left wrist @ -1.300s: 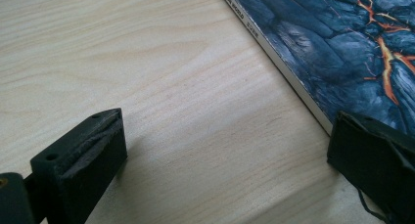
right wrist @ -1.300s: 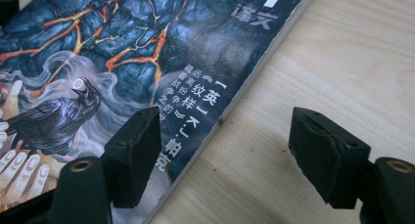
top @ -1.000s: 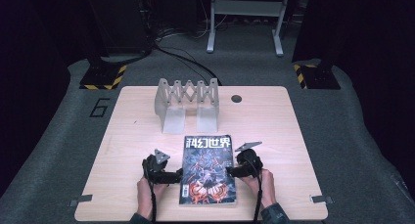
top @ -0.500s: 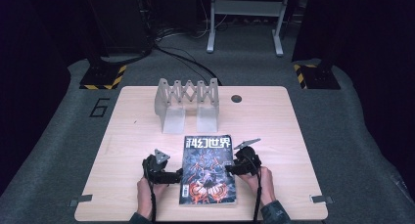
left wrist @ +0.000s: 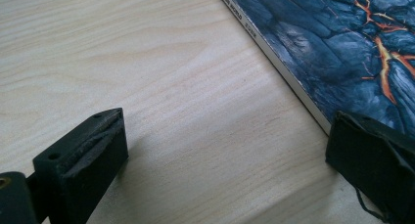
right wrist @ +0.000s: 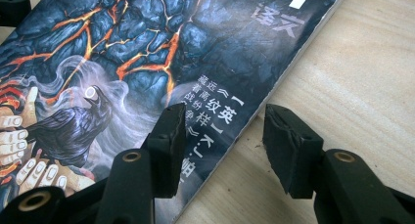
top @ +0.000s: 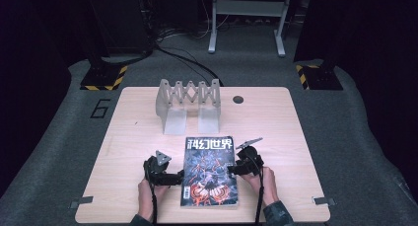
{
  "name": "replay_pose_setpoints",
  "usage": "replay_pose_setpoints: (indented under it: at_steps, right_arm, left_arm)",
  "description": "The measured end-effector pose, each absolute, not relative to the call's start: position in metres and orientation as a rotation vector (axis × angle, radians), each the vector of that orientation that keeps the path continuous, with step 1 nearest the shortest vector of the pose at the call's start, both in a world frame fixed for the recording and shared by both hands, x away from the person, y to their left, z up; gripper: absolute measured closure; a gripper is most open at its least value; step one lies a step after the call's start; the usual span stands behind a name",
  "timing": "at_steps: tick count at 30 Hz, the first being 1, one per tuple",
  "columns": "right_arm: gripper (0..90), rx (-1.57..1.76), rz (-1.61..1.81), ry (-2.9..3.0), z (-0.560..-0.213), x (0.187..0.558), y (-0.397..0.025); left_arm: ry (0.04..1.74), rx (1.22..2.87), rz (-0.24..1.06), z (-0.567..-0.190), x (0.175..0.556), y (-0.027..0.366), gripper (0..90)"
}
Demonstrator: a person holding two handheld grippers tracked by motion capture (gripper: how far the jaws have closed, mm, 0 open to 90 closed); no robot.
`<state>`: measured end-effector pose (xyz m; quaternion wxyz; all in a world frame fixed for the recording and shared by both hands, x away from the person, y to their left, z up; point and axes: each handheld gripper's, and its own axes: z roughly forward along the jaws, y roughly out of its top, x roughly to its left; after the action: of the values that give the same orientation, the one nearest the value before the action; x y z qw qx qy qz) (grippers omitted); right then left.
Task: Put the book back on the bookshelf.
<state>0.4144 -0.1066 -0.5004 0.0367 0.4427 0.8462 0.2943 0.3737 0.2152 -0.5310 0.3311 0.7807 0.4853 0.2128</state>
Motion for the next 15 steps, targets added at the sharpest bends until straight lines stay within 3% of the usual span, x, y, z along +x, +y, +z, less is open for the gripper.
replay_pose_setpoints:
  at_steps: [15]
  right_arm:
    - [55.1,1.393,0.909,2.609,-0.4998,0.4203,-0.1065]
  left_arm:
    - [1.268,2.039,0.559,-0.5310,0.3735,0.2151,2.0]
